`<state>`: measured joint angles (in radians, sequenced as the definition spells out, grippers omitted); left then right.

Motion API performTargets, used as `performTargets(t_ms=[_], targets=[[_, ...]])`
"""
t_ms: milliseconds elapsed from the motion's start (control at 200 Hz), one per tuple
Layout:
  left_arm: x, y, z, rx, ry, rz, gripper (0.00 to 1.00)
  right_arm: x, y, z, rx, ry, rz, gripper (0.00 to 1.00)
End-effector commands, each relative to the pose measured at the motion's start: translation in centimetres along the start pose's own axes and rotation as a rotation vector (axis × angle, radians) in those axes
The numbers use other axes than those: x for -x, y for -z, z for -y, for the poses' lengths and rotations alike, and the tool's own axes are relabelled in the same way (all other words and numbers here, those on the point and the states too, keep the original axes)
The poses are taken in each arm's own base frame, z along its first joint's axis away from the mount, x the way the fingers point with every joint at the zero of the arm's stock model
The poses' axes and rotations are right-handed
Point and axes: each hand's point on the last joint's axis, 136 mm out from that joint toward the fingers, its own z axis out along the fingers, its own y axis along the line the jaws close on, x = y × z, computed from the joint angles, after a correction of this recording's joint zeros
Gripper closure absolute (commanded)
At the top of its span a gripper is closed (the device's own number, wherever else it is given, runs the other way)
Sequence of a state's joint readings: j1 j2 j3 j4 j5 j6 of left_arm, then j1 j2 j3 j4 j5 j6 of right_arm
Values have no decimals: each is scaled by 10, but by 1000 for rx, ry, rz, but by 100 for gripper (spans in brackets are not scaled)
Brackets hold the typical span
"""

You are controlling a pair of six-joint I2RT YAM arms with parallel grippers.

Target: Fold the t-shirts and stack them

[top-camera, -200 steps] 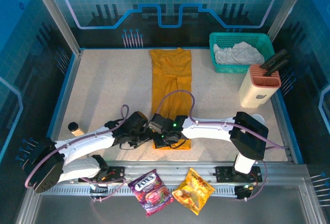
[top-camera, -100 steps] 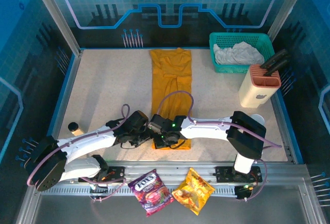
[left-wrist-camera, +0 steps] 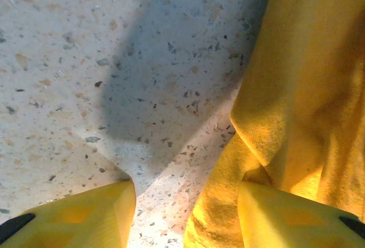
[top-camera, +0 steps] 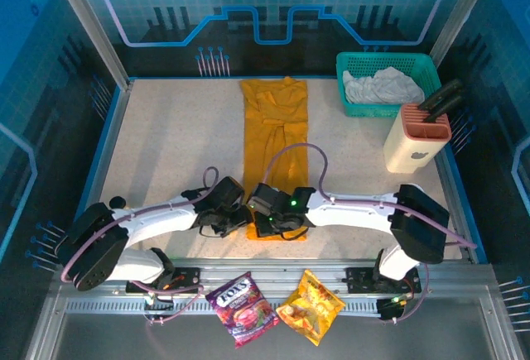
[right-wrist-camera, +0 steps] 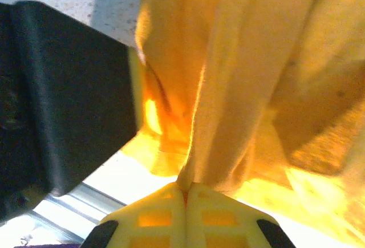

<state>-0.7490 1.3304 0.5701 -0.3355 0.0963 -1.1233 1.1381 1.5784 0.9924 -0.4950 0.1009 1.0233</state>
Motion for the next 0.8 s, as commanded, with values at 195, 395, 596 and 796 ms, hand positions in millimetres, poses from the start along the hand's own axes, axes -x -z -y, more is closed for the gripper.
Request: performTargets(t_ms=[195, 395, 596, 796], targets=[[-7, -10, -9, 53, -18, -52, 51, -2, 0, 29, -37, -110, 39, 100], [-7, 9, -31, 129, -26, -14, 52, -6, 6, 48, -78, -149, 72, 100], [-7, 24, -57, 207, -11, 27, 52, -9, -2, 61, -117, -173, 65, 100], [-9, 21, -59, 196, 3, 23, 55, -9, -2, 63, -146, -148, 50, 83]])
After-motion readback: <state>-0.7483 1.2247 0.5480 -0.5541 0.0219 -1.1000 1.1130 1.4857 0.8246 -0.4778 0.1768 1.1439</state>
